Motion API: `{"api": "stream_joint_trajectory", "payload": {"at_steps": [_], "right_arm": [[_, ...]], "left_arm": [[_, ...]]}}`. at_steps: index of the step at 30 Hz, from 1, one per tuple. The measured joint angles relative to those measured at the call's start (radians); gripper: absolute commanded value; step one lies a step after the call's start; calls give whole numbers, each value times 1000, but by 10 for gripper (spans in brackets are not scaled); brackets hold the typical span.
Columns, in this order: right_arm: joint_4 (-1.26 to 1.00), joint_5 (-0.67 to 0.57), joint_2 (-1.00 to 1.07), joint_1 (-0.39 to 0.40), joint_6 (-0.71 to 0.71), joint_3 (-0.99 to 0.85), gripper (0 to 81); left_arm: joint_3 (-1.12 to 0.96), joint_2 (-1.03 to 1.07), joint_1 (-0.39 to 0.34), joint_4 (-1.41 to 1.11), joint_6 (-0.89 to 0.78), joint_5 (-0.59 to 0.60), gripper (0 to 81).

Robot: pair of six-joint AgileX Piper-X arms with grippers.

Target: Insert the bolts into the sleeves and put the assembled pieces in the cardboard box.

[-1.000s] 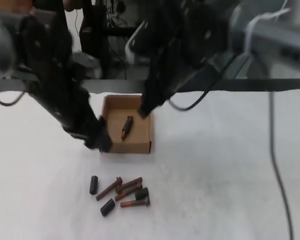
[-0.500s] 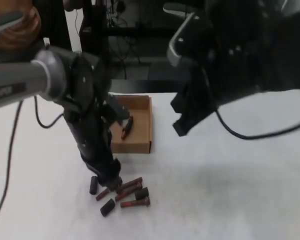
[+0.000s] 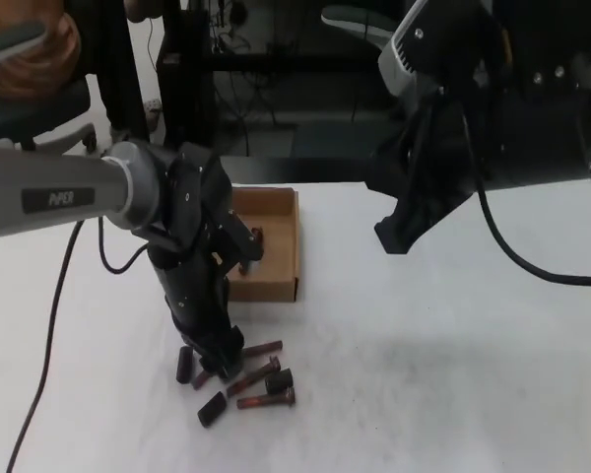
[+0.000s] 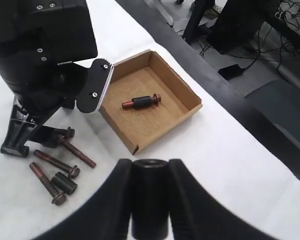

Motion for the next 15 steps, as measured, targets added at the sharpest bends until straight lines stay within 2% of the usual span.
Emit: {"api": "stream_joint_trajectory", "payload": {"at_steps": [1, 2, 6, 15], "right_arm": [[0, 0, 0, 0, -2, 0, 6], [0, 0, 0, 0, -1, 0, 6], [-4, 0, 0, 0, -4, 0, 6], [-10, 0, 0, 0, -4, 2, 6]], "left_arm": [[0, 1, 0, 0, 0, 3, 578], [-2, 1, -2, 2, -1, 5, 486], [-8, 7, -6, 10, -16, 9, 28], [-10, 7, -9, 13, -71, 6, 18]]}}
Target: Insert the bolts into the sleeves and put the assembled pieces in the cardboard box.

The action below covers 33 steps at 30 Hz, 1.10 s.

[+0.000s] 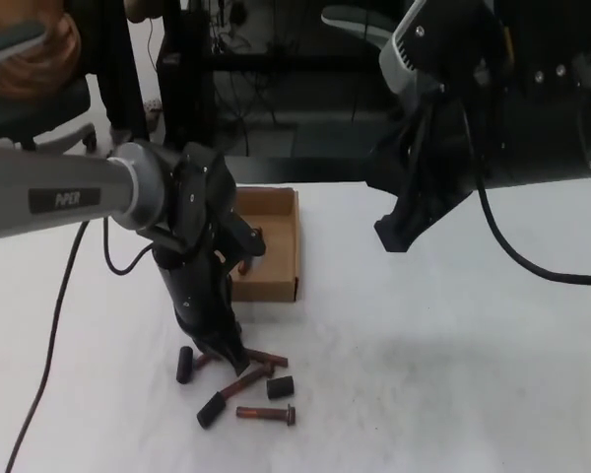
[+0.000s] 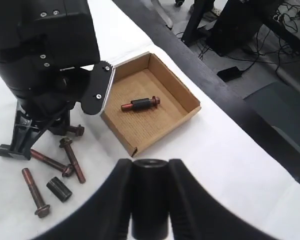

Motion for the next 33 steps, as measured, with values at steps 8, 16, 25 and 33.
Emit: {"api": "stream_joint_trajectory", "payload": {"at_steps": [8, 16, 25, 33], "right_arm": [[-71, 0, 0, 0, 0, 56, 6], [-321, -53, -49, 2, 125, 337, 6], [-732, -135, -98, 142, 167, 612, 6], [-1008, -20, -98, 270, 252, 725, 6]], "left_arm": [[20, -152, -27, -85, -106, 152, 18], [229, -497, -26, -446, -279, 209, 18], [706, -791, -47, -1054, -538, 224, 18], [970, -904, -187, -1486, -746, 98, 18]]}}
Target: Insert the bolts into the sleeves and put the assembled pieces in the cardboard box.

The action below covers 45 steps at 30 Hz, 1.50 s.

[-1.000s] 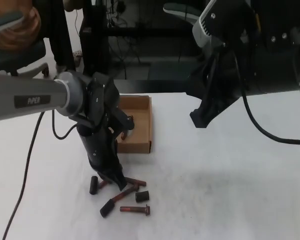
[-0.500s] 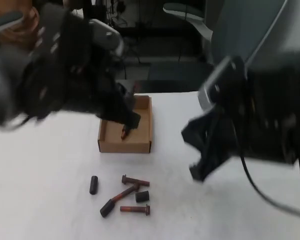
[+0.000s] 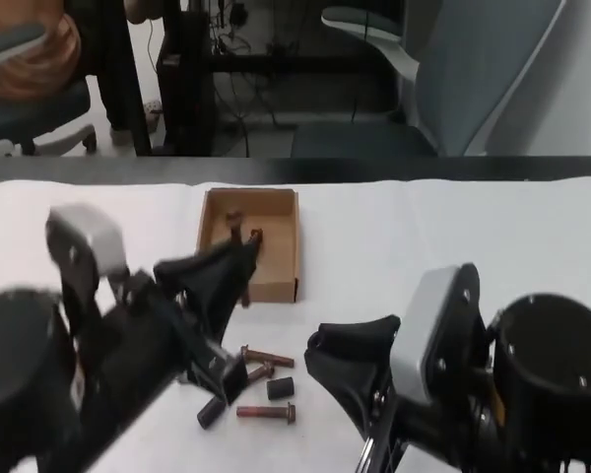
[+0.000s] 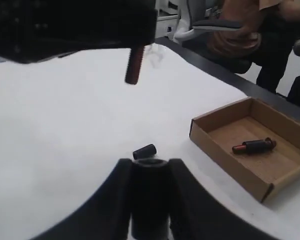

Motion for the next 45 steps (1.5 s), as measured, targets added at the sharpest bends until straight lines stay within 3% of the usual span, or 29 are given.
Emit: {"api": "stream_joint_trajectory", "payload": {"at_steps": [5, 11, 21, 30, 45], "right_arm": [[-64, 27, 38, 54, 15, 3, 6], [-209, 71, 102, 97, 50, 3, 6], [-288, 100, 122, 99, 51, 3, 6], [-291, 132, 122, 100, 51, 3, 6], [-343, 123, 122, 100, 87, 3, 6]], "left_arm": [[33, 0, -74, -49, -20, -62, 18], [33, 0, -81, -103, -31, -86, 18], [34, 0, -86, -134, -41, -85, 18], [34, 0, -88, -207, -173, -71, 18], [34, 0, -168, -220, -170, -95, 18]]}}
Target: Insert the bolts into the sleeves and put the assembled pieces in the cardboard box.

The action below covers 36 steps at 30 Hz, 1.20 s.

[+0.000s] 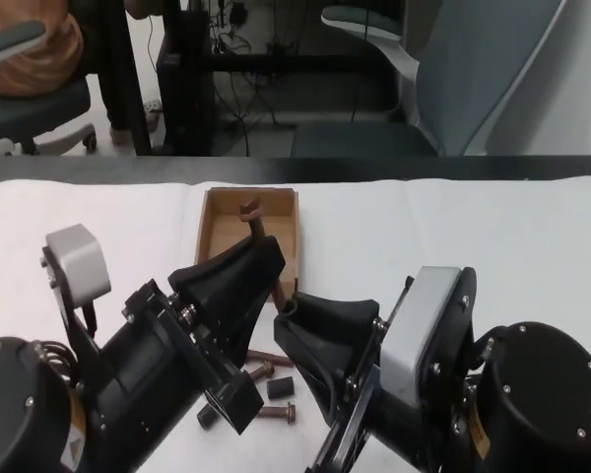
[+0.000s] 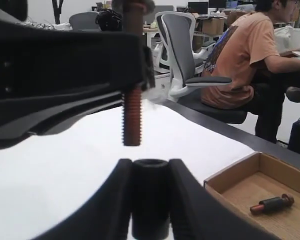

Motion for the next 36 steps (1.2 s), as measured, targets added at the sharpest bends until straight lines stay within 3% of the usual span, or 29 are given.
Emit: {"api": "stream_joint_trajectory", "payload": {"at_steps": [23, 25, 27, 28, 29, 30, 36], "right_arm": [[-43, -9, 7, 3, -30, -41, 6], [-39, -7, 8, 3, -46, -44, 6], [-37, -7, 8, 3, -52, -45, 6], [-29, -2, 8, 3, -52, -47, 6], [-21, 0, 8, 3, -52, -48, 6], [-9, 9, 8, 3, -52, -49, 6], [28, 44, 8, 3, -52, -58, 6]], "left_arm": [[0, -2, -1, 29, 28, 33, 7], [0, -8, -1, 34, 28, 37, 132], [0, -7, 2, 33, 28, 40, 330], [3, -7, 2, 36, 28, 46, 501], [3, -7, 2, 36, 28, 49, 620], [6, -7, 0, 36, 26, 56, 700], [14, -7, 0, 45, 25, 70, 700]]}}
